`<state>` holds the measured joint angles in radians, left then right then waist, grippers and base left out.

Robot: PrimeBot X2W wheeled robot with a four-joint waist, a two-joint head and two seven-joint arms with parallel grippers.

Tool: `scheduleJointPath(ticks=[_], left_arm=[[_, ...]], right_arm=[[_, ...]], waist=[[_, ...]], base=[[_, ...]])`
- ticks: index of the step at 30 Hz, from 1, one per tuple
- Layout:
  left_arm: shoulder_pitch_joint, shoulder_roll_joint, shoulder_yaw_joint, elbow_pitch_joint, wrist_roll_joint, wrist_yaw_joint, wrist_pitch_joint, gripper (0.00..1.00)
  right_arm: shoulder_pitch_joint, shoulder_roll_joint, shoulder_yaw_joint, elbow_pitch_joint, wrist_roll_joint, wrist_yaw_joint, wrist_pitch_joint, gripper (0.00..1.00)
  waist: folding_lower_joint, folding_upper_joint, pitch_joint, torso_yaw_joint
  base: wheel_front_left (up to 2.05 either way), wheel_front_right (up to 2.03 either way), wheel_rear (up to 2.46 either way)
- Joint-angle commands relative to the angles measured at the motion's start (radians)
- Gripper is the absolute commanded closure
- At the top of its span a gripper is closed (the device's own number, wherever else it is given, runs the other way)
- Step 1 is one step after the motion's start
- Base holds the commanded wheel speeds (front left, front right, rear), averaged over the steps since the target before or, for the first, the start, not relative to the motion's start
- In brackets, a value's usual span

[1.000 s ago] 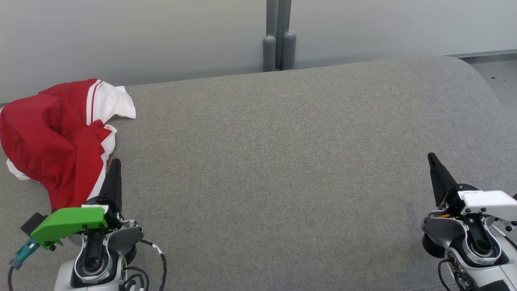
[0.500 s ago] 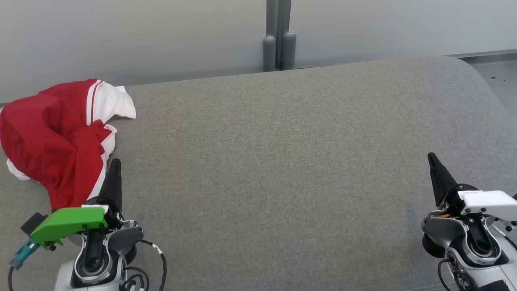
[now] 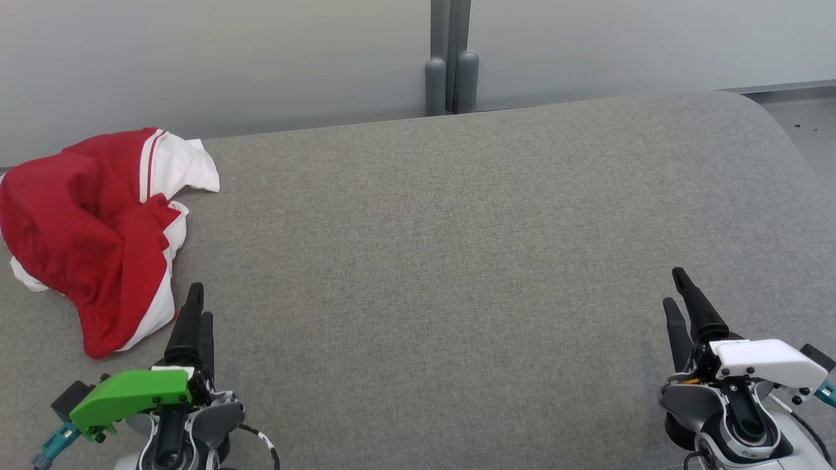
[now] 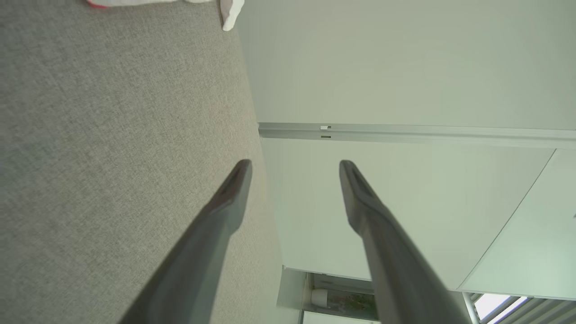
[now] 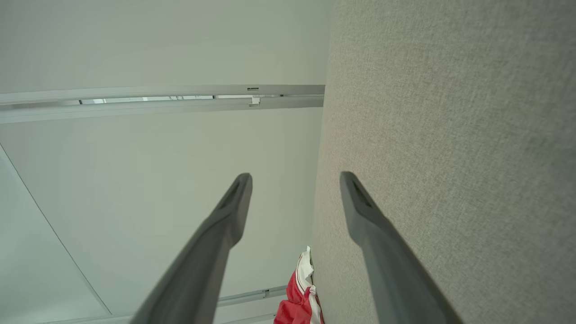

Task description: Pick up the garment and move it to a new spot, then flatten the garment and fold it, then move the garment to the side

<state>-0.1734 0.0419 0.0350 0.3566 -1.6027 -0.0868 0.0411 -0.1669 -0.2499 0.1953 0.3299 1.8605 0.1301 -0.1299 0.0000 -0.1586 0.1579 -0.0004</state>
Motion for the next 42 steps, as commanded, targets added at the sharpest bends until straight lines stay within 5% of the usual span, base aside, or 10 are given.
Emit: scheduleJointPath(ticks=[1,12,42], left_arm=[[-0.004,0.003,-0.004,-0.031,0.029,0.000,-0.013,0.00],[0.031,0.004,-0.022,-0.104,0.152,0.021,-0.057,0.00],[0.117,0.007,-0.041,-0.256,0.804,0.094,-0.156,0.00]], right_arm=[[-0.003,-0.001,-0.011,-0.027,-0.038,0.000,-0.008,0.00],[0.021,0.029,-0.035,-0.085,-0.251,0.000,-0.028,0.00],[0.074,0.096,-0.056,-0.220,-0.920,0.000,-0.070,0.00]], waist=[[0.0000,-0.0012,0.001,0.000],[0.0000,-0.0013,0.002,0.000],[0.0000,-0.0013,0.004,0.006]], base=[[0.00,0.00,0.00],[0.00,0.00,0.00],[0.00,0.00,0.00]])
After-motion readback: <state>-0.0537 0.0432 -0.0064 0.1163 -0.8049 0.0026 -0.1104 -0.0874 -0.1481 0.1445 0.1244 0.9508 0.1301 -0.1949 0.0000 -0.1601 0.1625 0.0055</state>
